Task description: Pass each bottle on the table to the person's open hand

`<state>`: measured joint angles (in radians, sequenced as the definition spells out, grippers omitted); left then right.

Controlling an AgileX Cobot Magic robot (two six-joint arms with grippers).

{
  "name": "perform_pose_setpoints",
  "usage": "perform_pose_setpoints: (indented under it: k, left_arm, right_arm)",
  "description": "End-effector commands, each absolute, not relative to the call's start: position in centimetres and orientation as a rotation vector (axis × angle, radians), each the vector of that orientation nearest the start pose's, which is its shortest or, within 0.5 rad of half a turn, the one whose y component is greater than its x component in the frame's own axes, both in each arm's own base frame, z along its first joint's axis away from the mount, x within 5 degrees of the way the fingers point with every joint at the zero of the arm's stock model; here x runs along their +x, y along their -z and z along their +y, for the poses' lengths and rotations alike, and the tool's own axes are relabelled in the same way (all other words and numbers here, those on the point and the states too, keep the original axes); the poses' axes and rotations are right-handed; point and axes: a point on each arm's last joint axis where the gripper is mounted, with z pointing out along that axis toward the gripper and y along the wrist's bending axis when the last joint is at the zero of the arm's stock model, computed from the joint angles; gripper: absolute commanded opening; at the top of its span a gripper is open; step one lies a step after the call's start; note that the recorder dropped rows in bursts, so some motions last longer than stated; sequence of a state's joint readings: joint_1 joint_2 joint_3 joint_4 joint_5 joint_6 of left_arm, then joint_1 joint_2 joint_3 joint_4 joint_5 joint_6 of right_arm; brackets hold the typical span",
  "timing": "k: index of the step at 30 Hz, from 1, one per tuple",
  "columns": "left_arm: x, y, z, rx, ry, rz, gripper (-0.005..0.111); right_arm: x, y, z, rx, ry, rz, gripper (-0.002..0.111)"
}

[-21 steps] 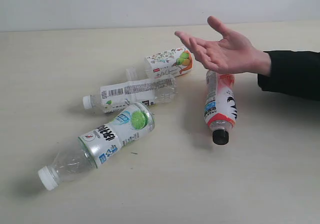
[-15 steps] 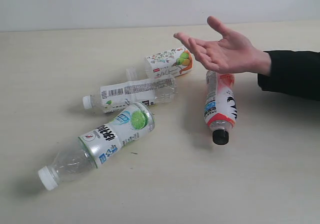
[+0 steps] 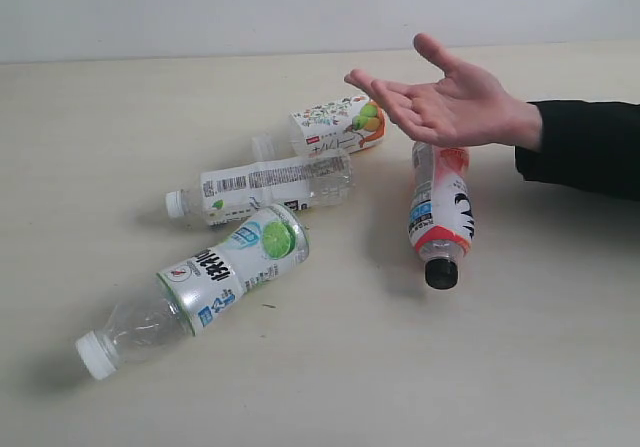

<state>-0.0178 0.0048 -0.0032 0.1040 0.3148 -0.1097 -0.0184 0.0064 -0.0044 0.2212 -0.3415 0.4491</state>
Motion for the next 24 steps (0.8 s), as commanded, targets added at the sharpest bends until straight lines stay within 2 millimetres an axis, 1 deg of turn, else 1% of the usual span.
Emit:
perform_pose_setpoints:
  k: [1, 2, 4, 7, 10, 12, 13, 15, 18, 19, 21, 23, 24]
  left_arm:
    - [5.4, -18.5, 0.1, -0.017, 0.004, 1.793, 0.003]
    - [5.4, -18.5, 0.1, -0.017, 0.004, 1.793, 0.003]
    - [5.4, -18.5, 0.1, -0.017, 0.004, 1.793, 0.003]
    - [5.4, -18.5, 0.1, -0.017, 0.004, 1.793, 0.003]
    - [5.4, -18.5, 0.1, -0.017, 0.004, 1.793, 0.003]
    - [5.4, -18.5, 0.1, -0.017, 0.004, 1.793, 0.003]
    - [5.4, -18.5, 0.1, -0.017, 0.004, 1.793, 0.003]
    - [5.4, -18.5, 0.1, -0.017, 0.004, 1.793, 0.003]
    - [5.4, -18.5, 0.1, -0.017, 0.004, 1.793, 0.003]
    - [5.4, -18.5, 0.1, -0.017, 0.004, 1.793, 0.003]
    - [5.4, -18.5, 0.1, -0.017, 0.004, 1.793, 0.003]
    - [5.4, -18.5, 0.1, -0.017, 0.004, 1.793, 0.003]
    - [5.4, -18.5, 0.1, -0.017, 0.004, 1.793, 0.003]
  right_arm:
    - [4.9, -24.5, -0.5, 0.464, -0.531, 1.168, 0.0]
    - [4.8, -25.4, -0.4, 0.417, -0.486, 1.186, 0.0]
    - [5.3, -27.3, -0.2, 0.343, -0.394, 1.274, 0.0]
    - [6.8, -29.3, -0.1, 0.343, -0.341, 1.471, 0.0]
    - [9.0, -30.4, 0.0, 0.285, -0.243, 1.705, 0.0]
    - [10.7, -30.8, 0.3, 0.242, -0.229, 1.864, 0.0]
    - [11.6, -30.9, 0.6, 0.187, -0.229, 1.942, 0.0]
    - [13.1, -30.9, 1.4, 0.053, -0.267, 2.08, 0.0]
    - [15.4, -29.9, 2.9, -0.029, -0.46, 2.28, 0.0]
    - [16.4, -29.3, 3.4, -0.055, -0.548, 2.362, 0.0]
    - [17.7, -27.9, 3.9, -0.064, -0.649, 2.483, 0.0]
    - [18.8, -26.3, 4.2, -0.067, -0.72, 2.596, 0.005]
    - [19.2, -25.6, 4.2, -0.058, -0.727, 2.63, 0.009]
